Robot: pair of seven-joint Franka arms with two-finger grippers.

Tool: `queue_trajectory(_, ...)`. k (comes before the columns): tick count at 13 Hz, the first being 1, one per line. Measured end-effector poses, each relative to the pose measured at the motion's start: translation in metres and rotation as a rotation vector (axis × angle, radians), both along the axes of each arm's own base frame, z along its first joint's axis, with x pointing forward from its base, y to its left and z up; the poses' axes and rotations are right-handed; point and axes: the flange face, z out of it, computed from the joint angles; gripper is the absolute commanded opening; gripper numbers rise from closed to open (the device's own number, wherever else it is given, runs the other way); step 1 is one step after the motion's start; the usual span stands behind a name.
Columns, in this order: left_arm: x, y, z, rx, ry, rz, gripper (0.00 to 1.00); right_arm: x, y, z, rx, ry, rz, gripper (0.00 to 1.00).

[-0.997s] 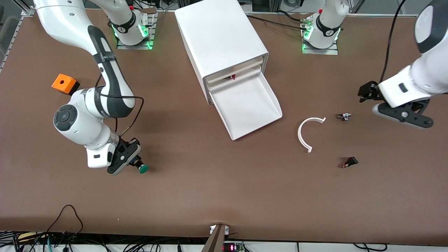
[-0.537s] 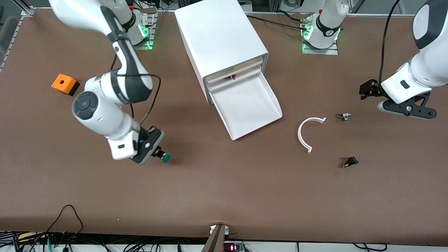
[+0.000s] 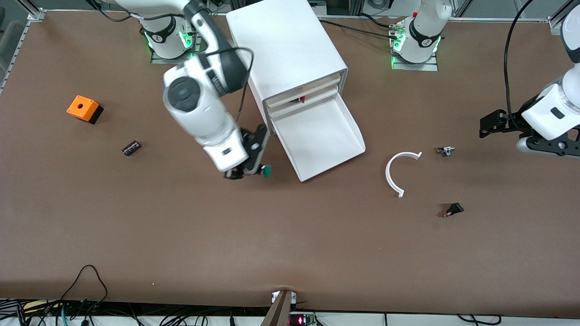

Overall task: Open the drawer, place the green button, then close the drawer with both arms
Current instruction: 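Lift the green button with the right gripper and carry it over the drawer, then lower the green button into the open drawer and open the right gripper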

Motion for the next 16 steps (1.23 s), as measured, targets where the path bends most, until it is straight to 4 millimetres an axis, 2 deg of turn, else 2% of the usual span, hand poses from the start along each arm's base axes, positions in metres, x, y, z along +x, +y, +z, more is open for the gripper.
queue_trajectory(3,0.0,0.003,0.002,-0.001,-0.015,0.006,1.0,-0.038,0.047,0.001,-0.066,-0.016,0.115,0.24)
queue_trajectory(5,-0.005,-0.001,0.001,0.0,-0.038,0.002,1.0,-0.056,0.067,-0.004,-0.087,-0.009,0.166,0.24)
queue_trajectory(9,-0.032,-0.004,0.001,0.004,-0.068,0.014,1.0,-0.091,0.106,-0.016,-0.113,-0.016,0.318,0.24)
queue_trajectory(11,-0.036,-0.004,0.004,0.005,-0.071,0.016,1.0,-0.106,0.124,-0.017,-0.131,-0.036,0.368,0.24)
queue_trajectory(13,-0.036,-0.004,0.003,0.005,-0.07,0.017,1.0,-0.11,0.132,-0.025,-0.145,-0.042,0.413,0.24)
queue_trajectory(16,-0.036,-0.004,0.003,0.005,-0.07,0.036,1.0,-0.104,0.141,-0.053,-0.167,-0.033,0.463,0.24)
